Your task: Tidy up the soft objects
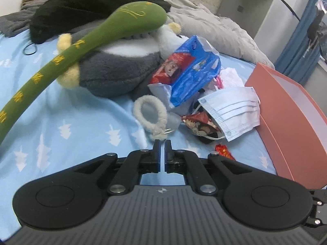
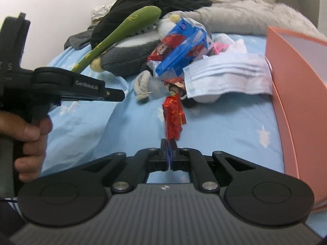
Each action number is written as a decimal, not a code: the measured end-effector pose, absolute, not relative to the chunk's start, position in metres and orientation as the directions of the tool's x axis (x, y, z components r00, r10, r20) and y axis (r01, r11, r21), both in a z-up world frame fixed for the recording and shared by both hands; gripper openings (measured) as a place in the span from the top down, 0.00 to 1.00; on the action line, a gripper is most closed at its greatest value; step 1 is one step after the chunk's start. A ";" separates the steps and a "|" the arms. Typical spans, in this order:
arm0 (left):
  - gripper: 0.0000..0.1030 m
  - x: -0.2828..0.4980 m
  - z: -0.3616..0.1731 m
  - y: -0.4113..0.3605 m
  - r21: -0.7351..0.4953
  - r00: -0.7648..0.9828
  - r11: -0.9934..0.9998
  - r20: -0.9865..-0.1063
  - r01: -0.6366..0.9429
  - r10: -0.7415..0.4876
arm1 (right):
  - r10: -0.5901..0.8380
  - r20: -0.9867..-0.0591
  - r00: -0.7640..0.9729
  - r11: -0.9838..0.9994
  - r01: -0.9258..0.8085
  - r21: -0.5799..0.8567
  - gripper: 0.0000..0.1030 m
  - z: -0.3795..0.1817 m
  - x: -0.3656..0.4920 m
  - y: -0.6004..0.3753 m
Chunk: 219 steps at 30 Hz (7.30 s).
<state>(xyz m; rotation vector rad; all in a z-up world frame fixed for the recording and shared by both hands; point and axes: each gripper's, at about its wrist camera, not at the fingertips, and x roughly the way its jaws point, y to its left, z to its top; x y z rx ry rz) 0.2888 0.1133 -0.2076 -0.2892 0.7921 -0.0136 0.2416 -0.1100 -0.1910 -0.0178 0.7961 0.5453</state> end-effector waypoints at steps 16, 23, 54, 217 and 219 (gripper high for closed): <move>0.62 0.337 -0.229 0.111 -0.236 0.705 0.967 -0.701 -0.092 -0.104 | 0.482 -0.692 0.538 0.858 -0.451 0.246 0.56 -0.204 0.281 -0.093; 0.64 0.345 -0.237 0.111 -0.221 0.709 0.973 -0.697 -0.067 -0.109 | 0.484 -0.703 0.522 0.854 -0.458 0.248 0.55 -0.215 0.298 -0.077; 0.91 0.258 -0.194 0.091 -0.258 0.729 0.964 -0.671 -0.058 -0.135 | 0.446 -0.682 0.579 0.861 -0.486 0.149 0.73 -0.202 0.256 -0.099; 0.53 0.186 -0.095 0.105 -0.194 0.732 0.962 -0.682 -0.191 0.008 | 0.212 -0.767 0.605 0.943 -0.334 -0.003 0.23 -0.036 0.199 -0.143; 0.53 0.193 -0.104 0.110 -0.197 0.725 0.959 -0.689 -0.202 0.011 | 0.190 -0.797 0.573 0.947 -0.322 -0.006 0.23 -0.041 0.210 -0.140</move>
